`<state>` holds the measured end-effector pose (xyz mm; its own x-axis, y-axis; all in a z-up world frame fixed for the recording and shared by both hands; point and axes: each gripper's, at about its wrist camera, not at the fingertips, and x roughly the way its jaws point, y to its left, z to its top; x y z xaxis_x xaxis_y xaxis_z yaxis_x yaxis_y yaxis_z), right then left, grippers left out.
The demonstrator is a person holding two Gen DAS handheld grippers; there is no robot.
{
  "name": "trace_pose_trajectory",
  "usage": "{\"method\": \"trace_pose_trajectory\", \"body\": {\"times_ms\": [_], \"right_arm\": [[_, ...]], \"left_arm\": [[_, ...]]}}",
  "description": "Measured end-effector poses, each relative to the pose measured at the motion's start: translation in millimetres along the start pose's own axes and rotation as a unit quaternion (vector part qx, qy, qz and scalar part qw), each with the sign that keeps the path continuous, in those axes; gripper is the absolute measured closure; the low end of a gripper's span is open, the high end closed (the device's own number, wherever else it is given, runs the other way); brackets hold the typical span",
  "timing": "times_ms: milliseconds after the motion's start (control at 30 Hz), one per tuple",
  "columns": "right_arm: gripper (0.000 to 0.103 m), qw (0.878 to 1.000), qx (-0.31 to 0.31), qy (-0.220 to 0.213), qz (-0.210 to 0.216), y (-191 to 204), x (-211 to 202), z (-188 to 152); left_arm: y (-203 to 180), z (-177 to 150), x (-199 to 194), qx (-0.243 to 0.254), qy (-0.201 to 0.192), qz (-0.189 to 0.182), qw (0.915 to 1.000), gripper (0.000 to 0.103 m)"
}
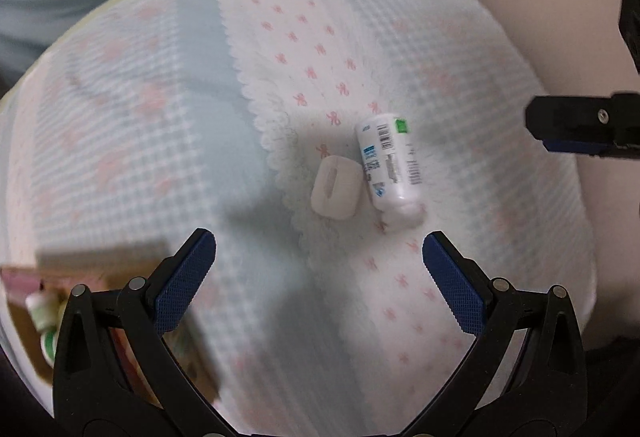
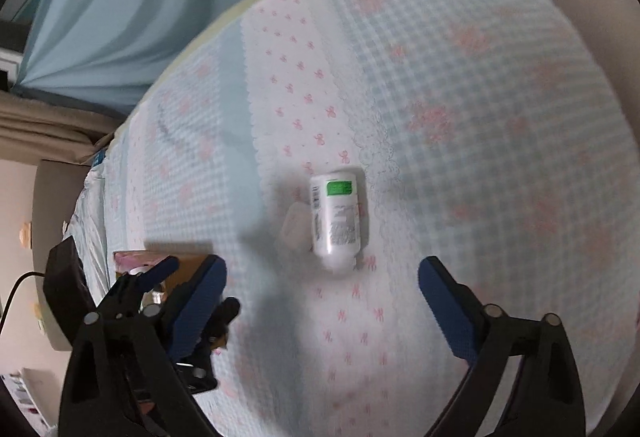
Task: Organize rigid objects
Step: 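Grasp the white earbud case with the left tool while the right tool grasps the pill bottle, then carry the earbud case and pill bottle into the box and release both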
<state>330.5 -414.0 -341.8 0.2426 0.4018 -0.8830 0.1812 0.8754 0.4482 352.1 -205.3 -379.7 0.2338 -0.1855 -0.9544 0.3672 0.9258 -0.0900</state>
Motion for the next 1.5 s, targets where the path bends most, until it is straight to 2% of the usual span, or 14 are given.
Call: {"method": "trace_pose_trajectory", "body": {"times_ms": [133,267,433,567,700,767,900,933,967,1033,1300,1500], "right_arm": [[0.018,0.999,0.018,0.029,0.001,-13.8,47.8,15.6],[0.024,0.999,0.024,0.048,0.002,-18.4,83.7,23.5],[0.029,0.997,0.033,0.063,0.007,-20.3,116.7,32.0],[0.038,0.997,0.035,0.071,0.005,-19.8,134.1,33.6],[0.038,0.997,0.033,0.067,-0.003,-18.7,140.6,34.2],[0.040,0.997,0.031,0.064,-0.013,-16.9,142.8,34.4],[0.053,0.997,0.005,0.056,-0.048,-12.4,144.6,30.4],[0.055,0.998,0.005,0.050,-0.046,-13.3,143.3,29.2],[0.057,0.998,0.007,0.046,-0.043,-14.6,142.0,28.7],[0.057,0.998,0.008,0.046,-0.041,-14.7,142.3,28.6],[0.057,0.999,0.013,0.033,-0.026,-20.0,135.5,27.0],[0.057,0.999,0.006,0.024,-0.030,-14.6,127.2,19.2]], "left_arm": [[0.2,8.4,45.2,0.013,0.024,-0.006,0.9996,0.000],[3.7,13.2,81.9,0.014,0.042,-0.018,0.9989,0.007],[6.3,17.0,103.3,0.015,0.042,-0.021,0.9988,0.011],[5.1,17.8,113.0,0.015,0.037,-0.027,0.9988,0.012],[-5.3,18.2,116.4,0.035,0.030,-0.017,0.9988,0.013],[-11.1,19.6,118.8,0.042,0.030,-0.002,0.9987,0.025],[-16.8,19.5,120.8,0.045,0.024,0.012,0.9986,0.031],[-17.6,18.6,119.6,0.046,0.020,0.011,0.9987,0.037],[-19.3,17.3,118.0,0.049,0.016,0.011,0.9986,0.049],[-25.8,16.4,116.9,0.057,0.012,0.011,0.9982,0.061],[-16.5,19.1,111.4,0.034,0.021,-0.007,0.9992,0.062],[20.9,7.8,98.6,-0.050,0.030,-0.027,0.9979,0.062]]}}
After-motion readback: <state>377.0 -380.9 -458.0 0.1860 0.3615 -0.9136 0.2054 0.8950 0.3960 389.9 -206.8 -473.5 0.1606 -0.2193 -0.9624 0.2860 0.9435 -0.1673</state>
